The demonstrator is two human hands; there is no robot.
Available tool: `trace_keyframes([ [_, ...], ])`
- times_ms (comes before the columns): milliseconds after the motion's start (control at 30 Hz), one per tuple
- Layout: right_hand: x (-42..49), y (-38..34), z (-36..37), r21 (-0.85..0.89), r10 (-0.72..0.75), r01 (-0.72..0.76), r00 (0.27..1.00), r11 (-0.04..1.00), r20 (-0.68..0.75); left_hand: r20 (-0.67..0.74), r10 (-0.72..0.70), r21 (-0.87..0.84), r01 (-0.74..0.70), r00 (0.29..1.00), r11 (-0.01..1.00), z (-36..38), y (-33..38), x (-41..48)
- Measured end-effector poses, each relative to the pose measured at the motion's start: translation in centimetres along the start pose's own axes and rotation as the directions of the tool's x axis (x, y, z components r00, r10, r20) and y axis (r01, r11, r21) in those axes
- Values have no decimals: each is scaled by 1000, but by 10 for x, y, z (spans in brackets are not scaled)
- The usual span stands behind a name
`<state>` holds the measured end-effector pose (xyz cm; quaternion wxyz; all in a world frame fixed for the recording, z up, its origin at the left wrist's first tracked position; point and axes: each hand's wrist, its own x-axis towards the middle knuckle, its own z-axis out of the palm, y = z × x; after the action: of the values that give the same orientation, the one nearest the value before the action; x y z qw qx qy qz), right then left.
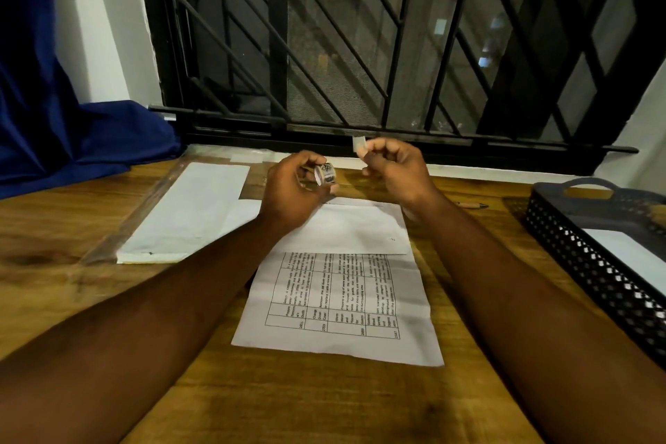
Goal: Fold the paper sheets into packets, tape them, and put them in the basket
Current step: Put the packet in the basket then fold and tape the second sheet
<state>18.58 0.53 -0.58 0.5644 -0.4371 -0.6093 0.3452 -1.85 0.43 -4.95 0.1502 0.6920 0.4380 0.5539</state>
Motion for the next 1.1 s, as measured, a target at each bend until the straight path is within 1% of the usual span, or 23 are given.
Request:
trace_keyframes([
  [67,-2,2,1,68,157,-162,985,984,74,11,-30,-38,30,999,999,1,4,-2],
  [133,-3,6,2,111,223,-242,961,964,164,13,-35,-59,36,999,998,1,6,-2],
  [233,-3,5,3,178,241,-291,936,940,256,13,-30,-51,31,999,998,0,7,-2],
  [333,-4,3,4,99,223,-259,934,961,280,11,10,6,-10,1000,1000,0,9,-2],
  [433,-4,6,6,32,193,-210,940,977,281,13,52,18,-52,999,998,2,10,-3],
  [567,-1,9,6,17,176,-187,948,982,267,16,75,59,-76,997,995,4,9,-3],
  [667,-1,8,5,43,188,-200,961,979,204,22,110,97,-111,994,989,3,9,-3],
  [800,1,7,-5,27,188,-191,978,981,94,20,93,142,-95,995,985,2,9,-4],
  [867,4,9,-16,-45,163,-161,986,986,46,26,86,148,-89,996,985,2,8,-4],
  [900,6,11,-21,-112,142,-138,990,984,24,33,87,151,-91,996,984,2,7,-4],
  [933,7,14,-27,-217,110,-106,994,970,6,44,89,158,-95,995,983,3,6,-3],
  [967,8,18,-33,-344,69,-66,998,937,-4,57,97,164,-105,994,981,3,4,-3],
  [1033,7,25,-43,-568,8,-14,1000,823,-14,96,108,176,-124,989,977,4,-1,-4],
  [1100,5,31,-53,-701,-3,-19,1000,713,-30,157,109,207,-140,982,968,4,-4,-5],
])
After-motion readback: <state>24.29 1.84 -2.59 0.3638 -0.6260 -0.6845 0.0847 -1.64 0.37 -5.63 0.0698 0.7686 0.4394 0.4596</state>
